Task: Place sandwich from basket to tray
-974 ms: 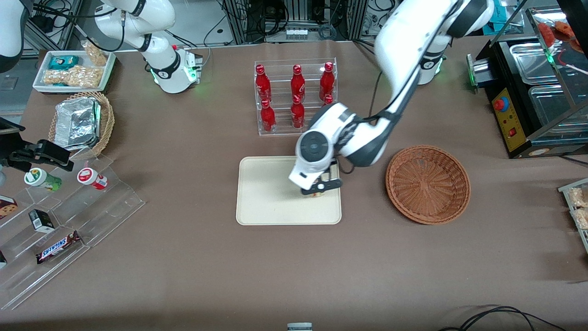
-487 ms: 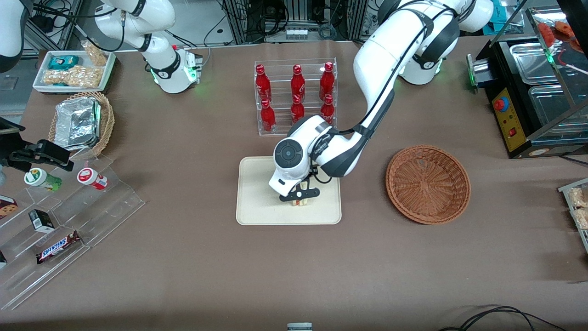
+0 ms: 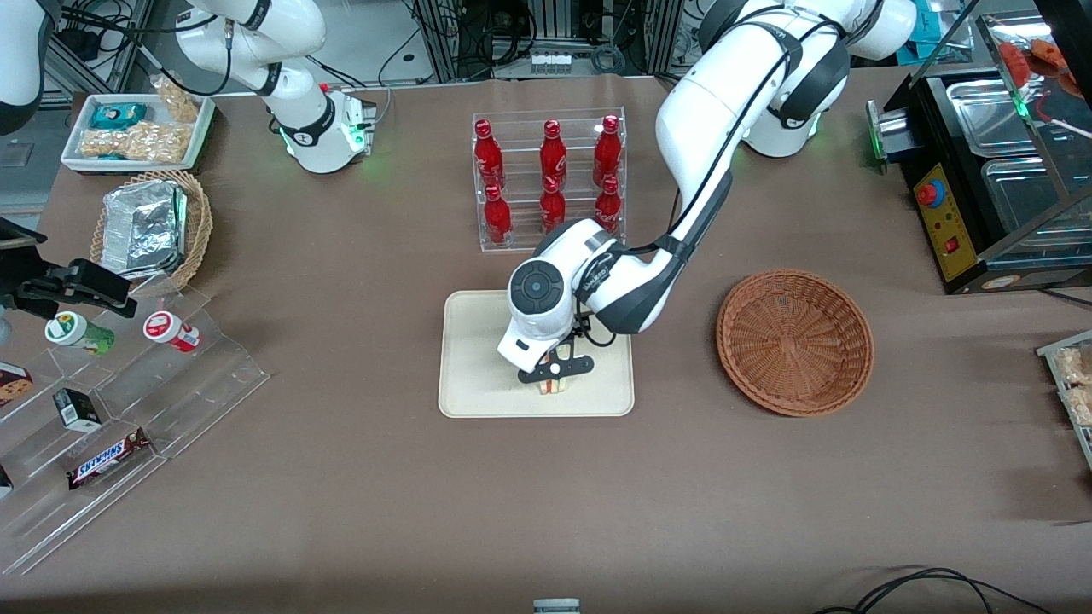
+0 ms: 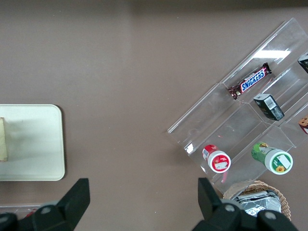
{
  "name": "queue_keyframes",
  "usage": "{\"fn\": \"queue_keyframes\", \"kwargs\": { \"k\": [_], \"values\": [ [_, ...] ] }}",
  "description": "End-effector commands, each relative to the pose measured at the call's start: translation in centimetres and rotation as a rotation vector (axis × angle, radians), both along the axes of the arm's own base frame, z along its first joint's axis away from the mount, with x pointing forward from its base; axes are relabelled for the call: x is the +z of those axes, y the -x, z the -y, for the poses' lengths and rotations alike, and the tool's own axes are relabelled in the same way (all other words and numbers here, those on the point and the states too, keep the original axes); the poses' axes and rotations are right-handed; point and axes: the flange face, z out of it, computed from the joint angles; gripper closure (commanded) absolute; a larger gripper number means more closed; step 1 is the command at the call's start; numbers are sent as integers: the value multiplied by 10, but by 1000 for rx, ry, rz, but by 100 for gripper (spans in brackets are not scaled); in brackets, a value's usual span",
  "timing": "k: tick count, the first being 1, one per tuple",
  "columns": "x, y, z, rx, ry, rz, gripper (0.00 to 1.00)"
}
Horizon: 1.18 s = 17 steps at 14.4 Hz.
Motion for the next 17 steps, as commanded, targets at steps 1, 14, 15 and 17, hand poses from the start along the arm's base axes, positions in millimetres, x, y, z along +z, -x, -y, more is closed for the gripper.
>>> {"fn": "queue_keyframes", "kwargs": {
  "k": [1,14,15,17],
  "values": [
    [48,-8,-13,28,-39,23,0],
    [317,-25,-379,-10,32,-200,0],
    [324,-24,-416,-2,37,-227,0],
    [329,-16,-452,46,23,-245,0]
  ]
}}
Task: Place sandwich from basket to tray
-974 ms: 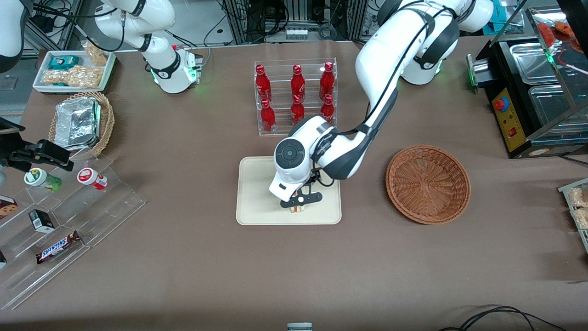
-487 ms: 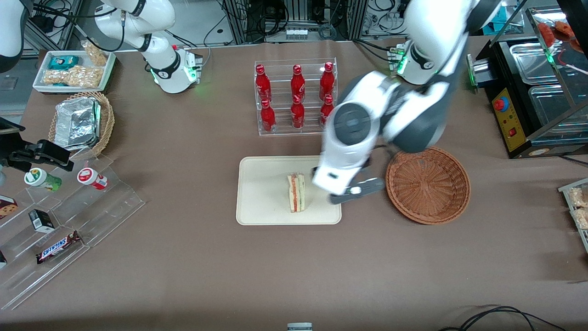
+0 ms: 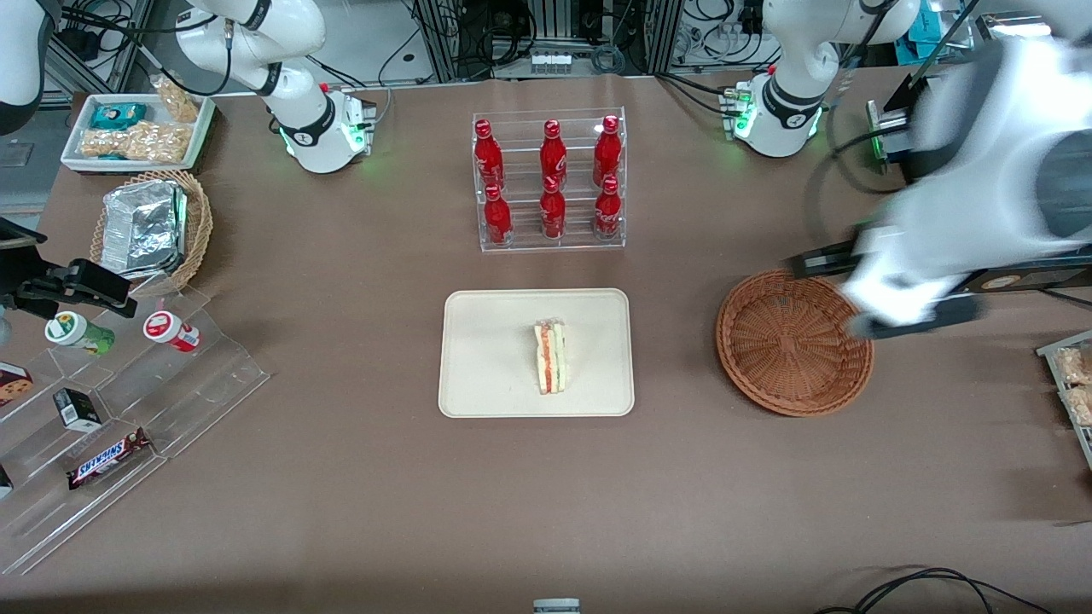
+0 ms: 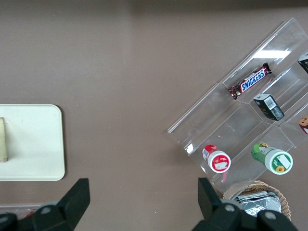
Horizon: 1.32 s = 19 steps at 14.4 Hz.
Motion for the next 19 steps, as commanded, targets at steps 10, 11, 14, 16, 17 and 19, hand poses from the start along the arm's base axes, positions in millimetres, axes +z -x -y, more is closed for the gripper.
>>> {"fn": "queue_keyframes", "kwargs": {
  "k": [10,11,14,16,17,19],
  "values": [
    [43,45,-84,63,-11,140,0],
    [50,45,-85,60,-13,141,0],
    [54,49,-84,42,-23,150,0],
    [61,55,-84,43,-24,149,0],
    [61,59,-83,50,-25,131,0],
    [59,69,-85,56,-29,69,0]
  ]
}}
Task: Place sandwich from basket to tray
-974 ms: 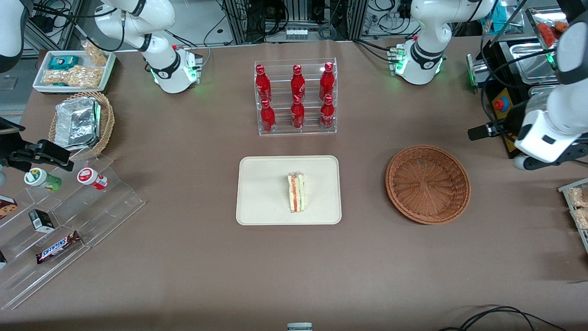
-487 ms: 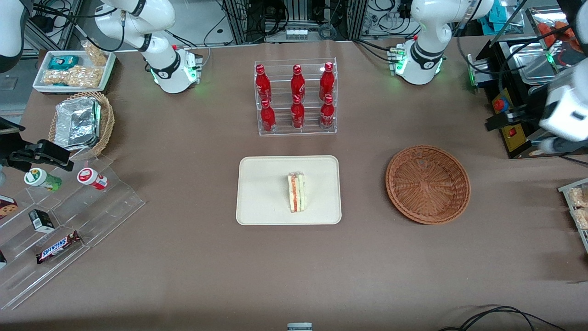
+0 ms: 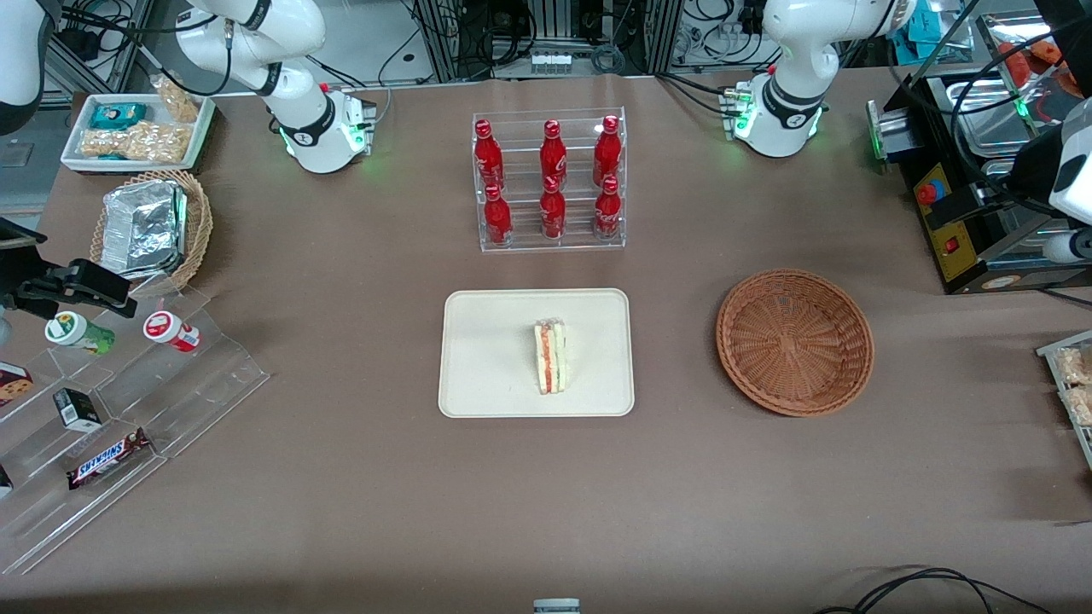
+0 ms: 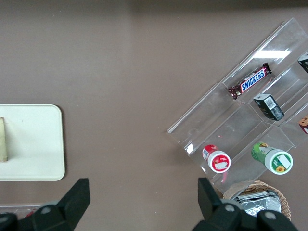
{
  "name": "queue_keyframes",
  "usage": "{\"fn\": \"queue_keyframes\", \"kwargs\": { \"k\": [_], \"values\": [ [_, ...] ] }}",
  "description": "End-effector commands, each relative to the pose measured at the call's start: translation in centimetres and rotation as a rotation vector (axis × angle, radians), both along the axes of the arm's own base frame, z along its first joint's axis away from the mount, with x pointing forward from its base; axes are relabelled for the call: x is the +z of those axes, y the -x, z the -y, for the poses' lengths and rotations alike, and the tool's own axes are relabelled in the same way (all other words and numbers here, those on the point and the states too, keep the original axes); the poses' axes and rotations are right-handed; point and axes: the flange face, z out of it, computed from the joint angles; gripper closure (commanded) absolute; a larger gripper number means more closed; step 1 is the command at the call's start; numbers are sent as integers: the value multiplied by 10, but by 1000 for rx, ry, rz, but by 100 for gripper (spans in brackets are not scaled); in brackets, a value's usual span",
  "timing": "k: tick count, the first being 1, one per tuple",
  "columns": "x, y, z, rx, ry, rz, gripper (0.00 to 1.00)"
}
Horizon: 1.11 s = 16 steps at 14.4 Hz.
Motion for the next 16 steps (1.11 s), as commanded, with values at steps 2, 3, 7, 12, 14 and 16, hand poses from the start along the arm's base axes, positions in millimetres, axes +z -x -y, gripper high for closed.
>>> {"fn": "queue_keyframes", "kwargs": {
  "k": [2,3,7,12,14,16],
  "values": [
    [11,8,-12,16,-7,5,0],
    [13,7,-7,7,-9,18,0],
    [14,3,-5,-1,-4,45,0],
    [25,0,-6,5,4,71,0],
    [25,-1,-5,11,4,71,0],
    [25,0,-6,12,5,71,0]
  ]
}}
